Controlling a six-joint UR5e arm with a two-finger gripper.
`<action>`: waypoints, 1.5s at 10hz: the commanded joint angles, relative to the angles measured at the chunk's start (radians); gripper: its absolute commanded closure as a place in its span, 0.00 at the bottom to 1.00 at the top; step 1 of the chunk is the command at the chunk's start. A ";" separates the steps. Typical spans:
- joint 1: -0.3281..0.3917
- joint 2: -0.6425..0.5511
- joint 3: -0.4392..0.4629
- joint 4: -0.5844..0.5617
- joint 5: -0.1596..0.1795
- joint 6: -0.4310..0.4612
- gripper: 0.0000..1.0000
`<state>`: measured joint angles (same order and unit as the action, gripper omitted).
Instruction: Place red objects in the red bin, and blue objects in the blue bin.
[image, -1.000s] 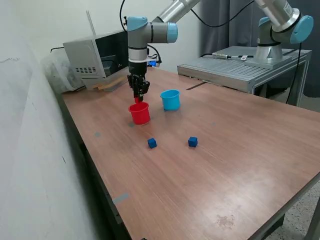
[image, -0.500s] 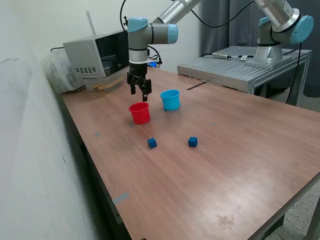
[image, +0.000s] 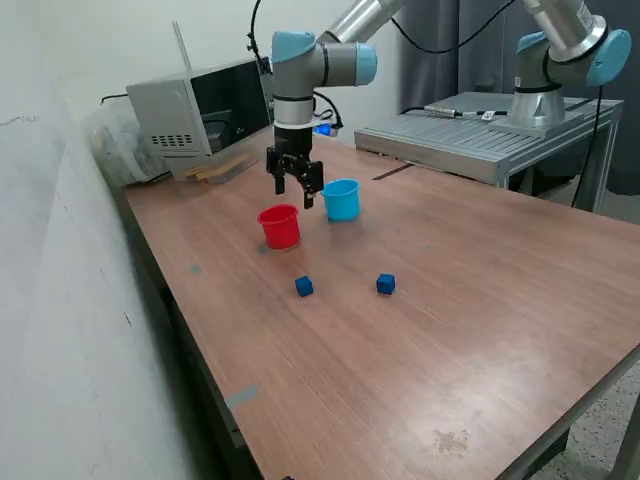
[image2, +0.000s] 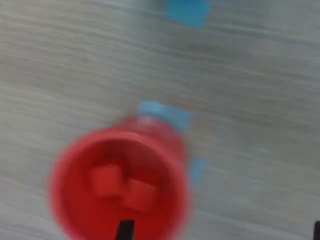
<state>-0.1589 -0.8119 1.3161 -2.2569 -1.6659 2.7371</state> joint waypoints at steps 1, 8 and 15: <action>0.160 -0.082 0.089 0.017 0.003 0.003 0.00; 0.363 -0.090 0.134 0.011 0.086 -0.097 0.00; 0.331 0.052 0.013 0.003 0.127 -0.189 0.00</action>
<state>0.1842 -0.8063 1.3854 -2.2508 -1.5545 2.5695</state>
